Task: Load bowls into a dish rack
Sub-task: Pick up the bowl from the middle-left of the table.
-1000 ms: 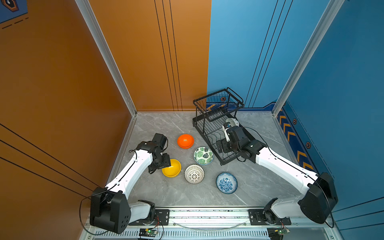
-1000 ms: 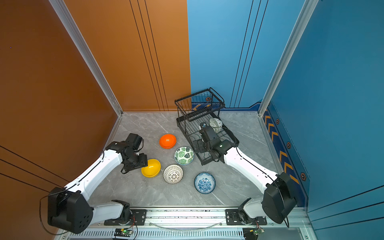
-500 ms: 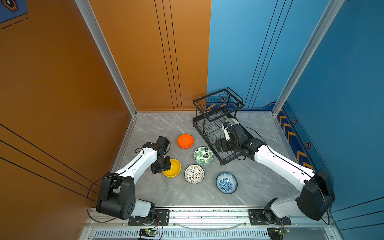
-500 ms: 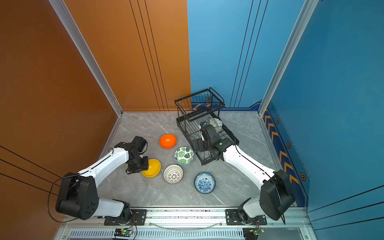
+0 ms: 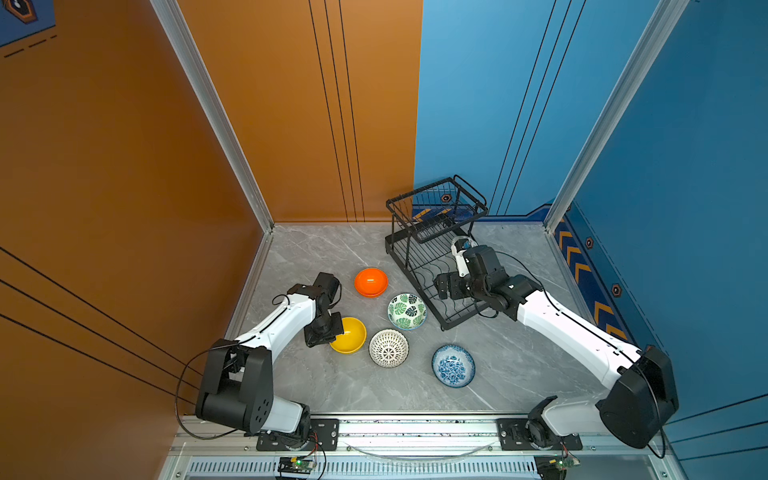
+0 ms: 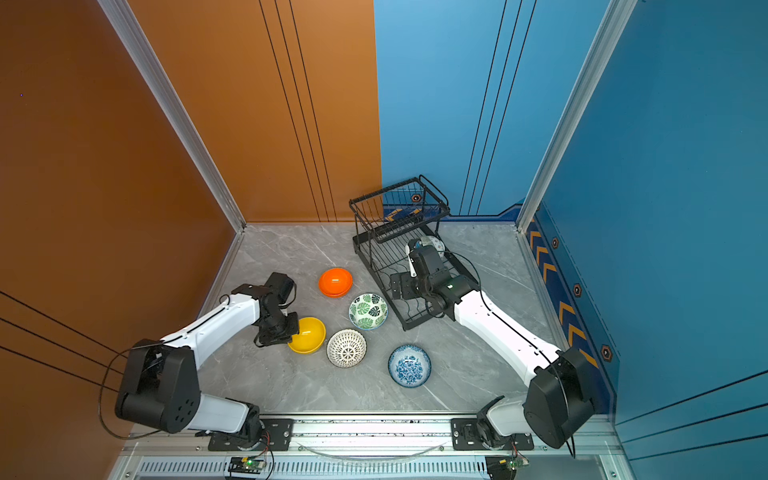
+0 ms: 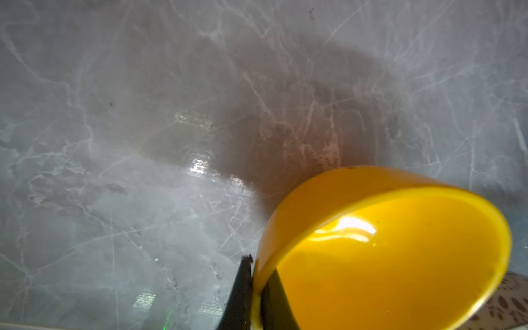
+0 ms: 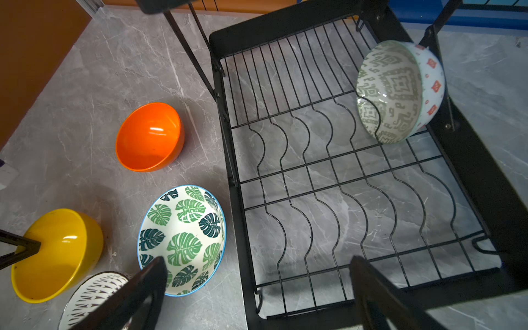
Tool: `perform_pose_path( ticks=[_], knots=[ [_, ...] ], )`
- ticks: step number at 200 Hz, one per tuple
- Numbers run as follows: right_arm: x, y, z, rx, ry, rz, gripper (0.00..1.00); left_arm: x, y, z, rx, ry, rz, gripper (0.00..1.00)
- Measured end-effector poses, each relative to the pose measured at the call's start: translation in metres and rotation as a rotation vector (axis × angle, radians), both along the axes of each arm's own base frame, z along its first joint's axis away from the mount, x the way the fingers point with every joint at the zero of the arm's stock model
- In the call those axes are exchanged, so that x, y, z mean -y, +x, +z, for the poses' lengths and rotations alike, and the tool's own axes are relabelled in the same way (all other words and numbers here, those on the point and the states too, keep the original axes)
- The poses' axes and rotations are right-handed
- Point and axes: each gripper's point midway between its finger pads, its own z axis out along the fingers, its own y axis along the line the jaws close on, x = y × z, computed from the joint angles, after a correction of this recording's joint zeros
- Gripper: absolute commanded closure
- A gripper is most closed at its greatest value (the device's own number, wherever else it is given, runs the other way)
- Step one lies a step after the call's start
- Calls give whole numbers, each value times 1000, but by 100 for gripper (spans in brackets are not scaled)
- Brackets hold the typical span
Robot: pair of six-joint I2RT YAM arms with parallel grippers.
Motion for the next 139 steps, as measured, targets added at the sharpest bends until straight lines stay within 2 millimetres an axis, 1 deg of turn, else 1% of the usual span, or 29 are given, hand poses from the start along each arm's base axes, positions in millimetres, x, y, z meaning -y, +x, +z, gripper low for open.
perform_pose_path(
  ticks=[39, 53, 61, 73, 83, 98, 108, 124, 139],
  knots=[
    [-12, -3, 5, 1, 48, 31, 0, 2, 2, 0, 28, -32, 19, 100],
    [-19, -7, 6, 3, 54, 54, 0, 0, 3, 4, 58, -49, 47, 100],
    [-25, -11, 7, 1, 58, 73, 0, -4, 5, 11, 90, -57, 72, 100],
    [-34, -16, 11, 3, 64, 101, 0, -8, 12, 29, 174, -75, 110, 100],
    [-41, -19, 19, 13, 71, 118, 0, -10, 21, 52, 279, -99, 142, 100],
    [-51, -20, 39, 42, 92, 141, 0, -10, 37, 89, 453, -146, 183, 100],
    [-56, -20, 53, 63, 107, 149, 2, -7, 48, 112, 555, -182, 204, 100],
    [-60, -17, 81, 107, 139, 151, 3, 3, 66, 141, 682, -243, 223, 100],
    [-62, -14, 107, 141, 164, 152, 4, 22, 83, 156, 760, -297, 212, 100]
  ],
)
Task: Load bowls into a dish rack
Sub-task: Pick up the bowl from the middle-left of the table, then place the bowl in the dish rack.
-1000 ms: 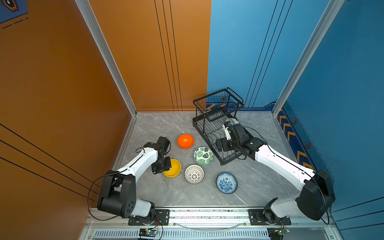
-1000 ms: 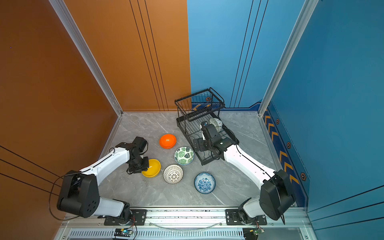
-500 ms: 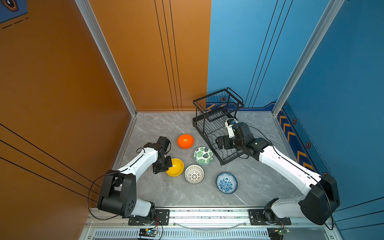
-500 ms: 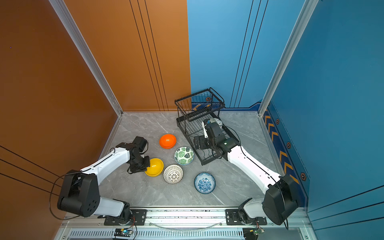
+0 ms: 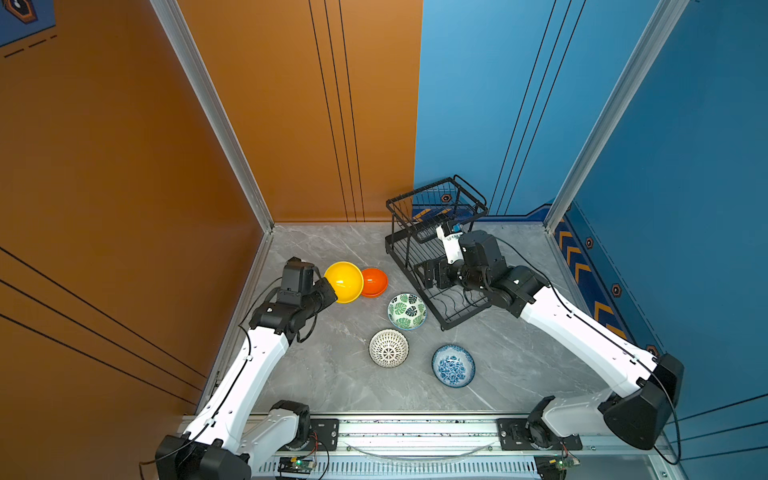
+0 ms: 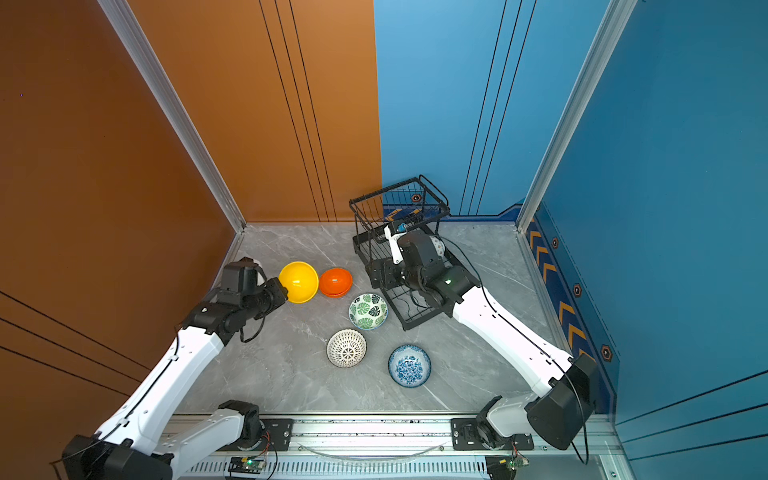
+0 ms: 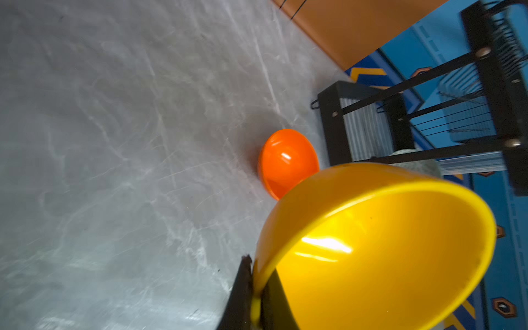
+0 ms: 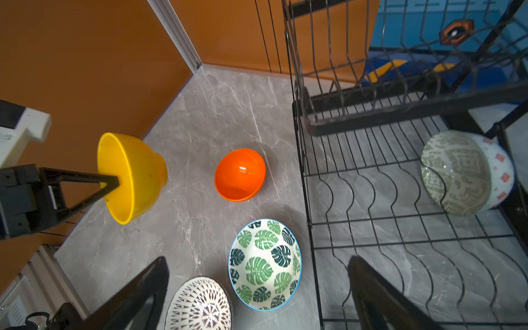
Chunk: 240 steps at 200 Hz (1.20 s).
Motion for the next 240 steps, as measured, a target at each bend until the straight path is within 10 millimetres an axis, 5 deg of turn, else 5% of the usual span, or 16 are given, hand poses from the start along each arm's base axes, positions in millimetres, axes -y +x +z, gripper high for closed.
perform_pose_path(
  ticks=[26, 49, 102, 166, 240],
  knots=[
    [-10, 6, 44, 48, 34, 10, 4, 45, 27, 17, 96, -62, -61, 100],
    [-13, 8, 61, 58, 34, 15, 7, 81, 52, 41, 181, -105, -109, 100],
    [-25, 8, 42, 27, -86, 18, 20, 130, 74, 104, 365, -189, -174, 100],
    [-14, 34, 33, 61, -220, -82, 41, 151, 65, 105, 377, -197, -191, 100],
    [1, 44, 35, 114, -293, -190, 94, 169, 56, 97, 378, -177, -179, 100]
  ],
)
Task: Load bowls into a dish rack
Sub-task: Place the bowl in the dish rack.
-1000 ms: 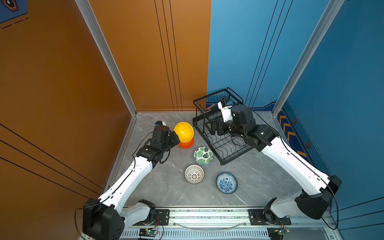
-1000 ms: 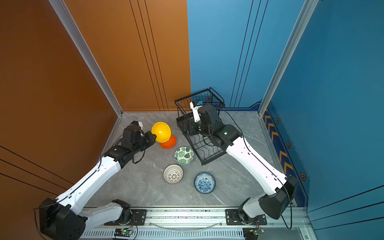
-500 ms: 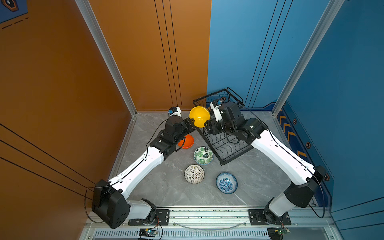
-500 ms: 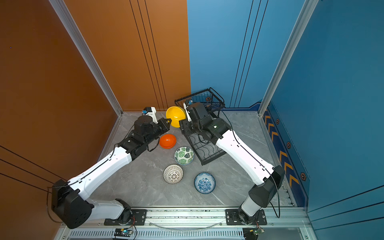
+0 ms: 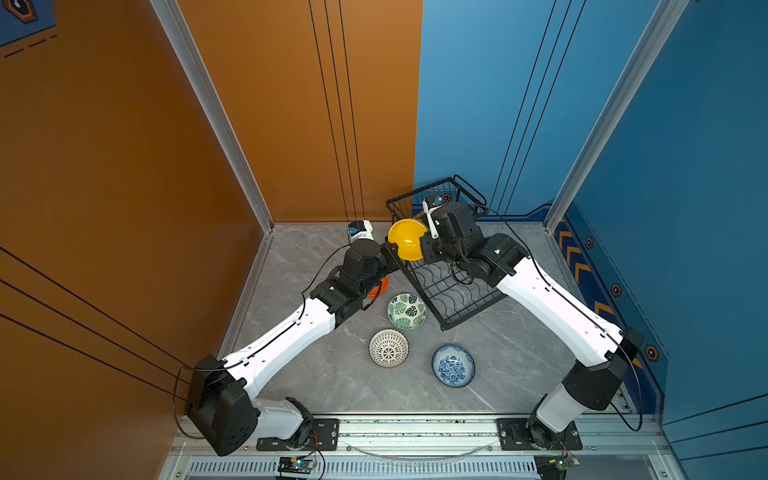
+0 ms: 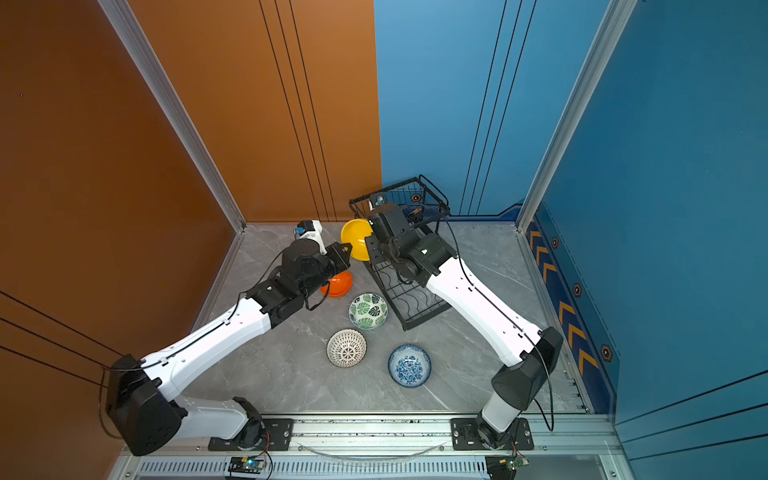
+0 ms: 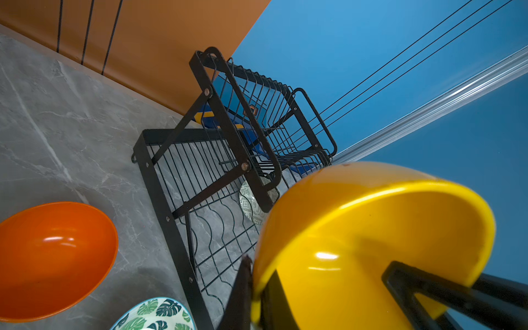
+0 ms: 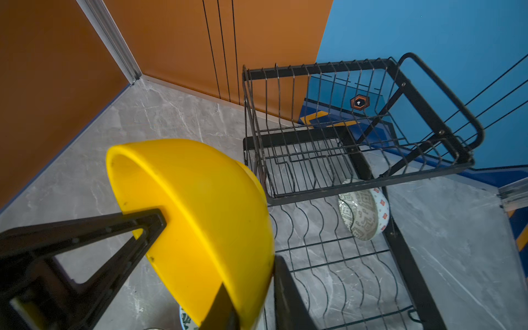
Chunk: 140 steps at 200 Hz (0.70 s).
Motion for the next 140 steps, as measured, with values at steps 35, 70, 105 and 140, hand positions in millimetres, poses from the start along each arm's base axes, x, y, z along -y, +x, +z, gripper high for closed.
perform_pose_path(
  ticks=[35, 70, 105, 140],
  knots=[
    [22, 5, -19, 3, -64, -85, 100, 18, -6, -13, -19, 22, -18, 100],
    [42, -6, -29, 17, -64, -126, 100, 36, -12, -20, -25, 28, -59, 57],
    [70, -20, -32, 78, -7, -183, 100, 38, -13, -19, -22, 16, -68, 2],
    [103, -16, -46, 135, -11, -319, 100, 27, -24, -27, -26, 19, -68, 2]
  ],
)
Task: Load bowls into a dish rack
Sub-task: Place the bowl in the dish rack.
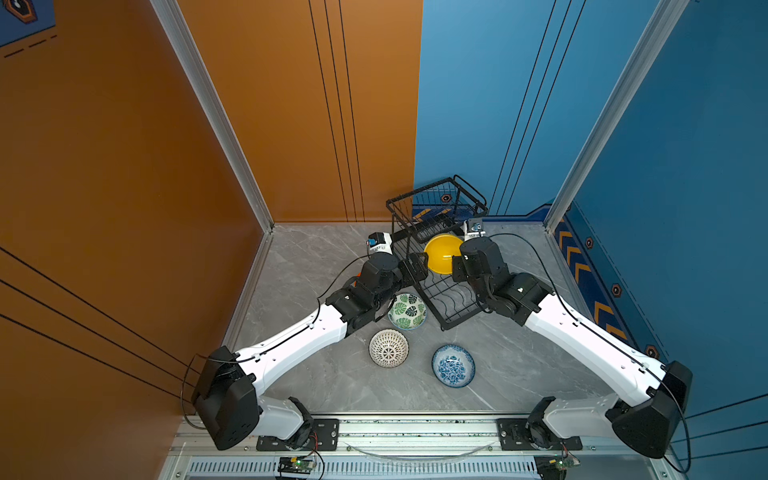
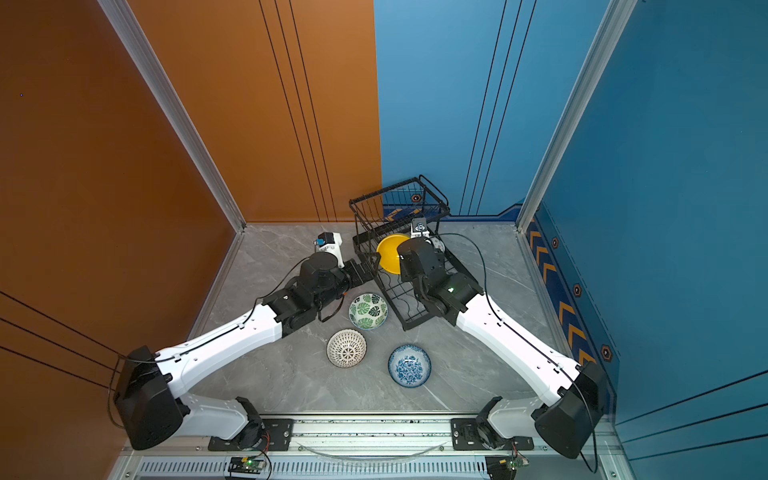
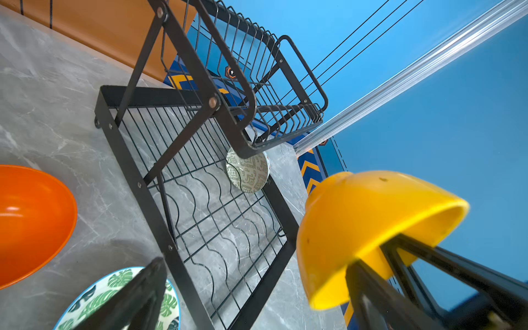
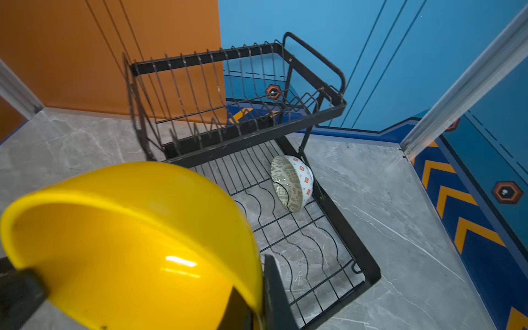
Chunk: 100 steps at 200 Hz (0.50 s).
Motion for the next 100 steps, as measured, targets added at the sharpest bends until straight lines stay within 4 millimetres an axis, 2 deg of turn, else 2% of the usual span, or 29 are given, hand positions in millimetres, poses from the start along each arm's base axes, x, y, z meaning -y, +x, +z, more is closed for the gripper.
perform_pose_path(
  ticks=[25, 46, 66, 100],
  knots=[
    [35, 4, -33, -9, -62, -145, 100, -34, -2, 1, 13, -5, 76, 2],
    [55, 4, -59, -13, -103, -231, 100, -53, 0, 9, 30, -20, 121, 2],
    [69, 10, -78, -15, -146, -300, 100, -63, 6, 11, 31, -29, 141, 2],
    [83, 29, -102, -17, -202, -392, 100, -70, 16, 2, 5, -27, 144, 2]
  ],
)
